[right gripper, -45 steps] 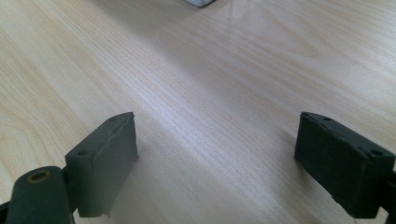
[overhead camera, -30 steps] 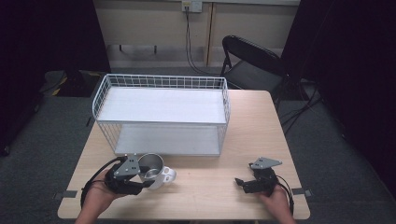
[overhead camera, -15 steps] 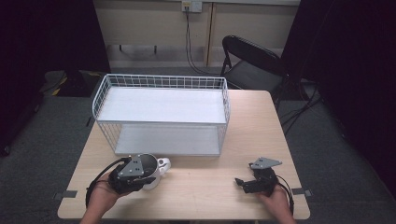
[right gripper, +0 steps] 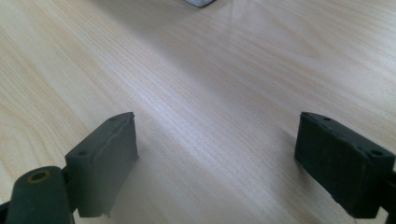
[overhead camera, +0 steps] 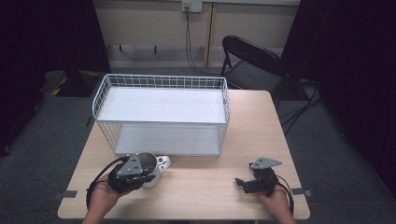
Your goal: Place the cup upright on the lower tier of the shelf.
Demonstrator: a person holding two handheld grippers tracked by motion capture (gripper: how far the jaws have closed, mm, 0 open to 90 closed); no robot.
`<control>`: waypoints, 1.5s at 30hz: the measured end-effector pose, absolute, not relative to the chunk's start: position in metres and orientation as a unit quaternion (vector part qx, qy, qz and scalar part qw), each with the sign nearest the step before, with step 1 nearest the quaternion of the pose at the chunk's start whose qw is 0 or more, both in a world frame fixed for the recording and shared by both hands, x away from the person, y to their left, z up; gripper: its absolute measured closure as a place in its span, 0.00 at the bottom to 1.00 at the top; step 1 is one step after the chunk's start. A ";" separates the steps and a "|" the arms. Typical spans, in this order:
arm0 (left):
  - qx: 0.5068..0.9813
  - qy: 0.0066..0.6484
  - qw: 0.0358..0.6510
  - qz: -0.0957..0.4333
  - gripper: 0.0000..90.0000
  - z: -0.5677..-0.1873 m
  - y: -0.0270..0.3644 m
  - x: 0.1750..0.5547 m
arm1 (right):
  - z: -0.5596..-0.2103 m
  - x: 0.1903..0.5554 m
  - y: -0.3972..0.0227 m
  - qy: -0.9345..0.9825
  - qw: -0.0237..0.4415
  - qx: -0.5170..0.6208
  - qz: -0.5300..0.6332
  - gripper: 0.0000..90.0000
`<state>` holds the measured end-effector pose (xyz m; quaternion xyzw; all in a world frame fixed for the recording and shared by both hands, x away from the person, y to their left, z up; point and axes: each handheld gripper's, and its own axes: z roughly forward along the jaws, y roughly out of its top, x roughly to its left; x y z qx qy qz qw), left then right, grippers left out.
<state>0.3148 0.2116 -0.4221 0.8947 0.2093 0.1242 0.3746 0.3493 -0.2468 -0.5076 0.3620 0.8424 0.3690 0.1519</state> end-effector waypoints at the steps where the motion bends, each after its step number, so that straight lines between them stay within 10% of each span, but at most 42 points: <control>1: 0.893 0.212 0.378 0.125 0.91 -0.420 0.213 0.315 | -0.508 0.349 -0.247 0.842 0.152 0.362 0.369 0.14; 45: 0.874 0.252 0.380 0.167 0.91 -0.394 0.211 0.342 | -0.508 0.349 -0.247 0.842 0.152 0.362 0.369 0.14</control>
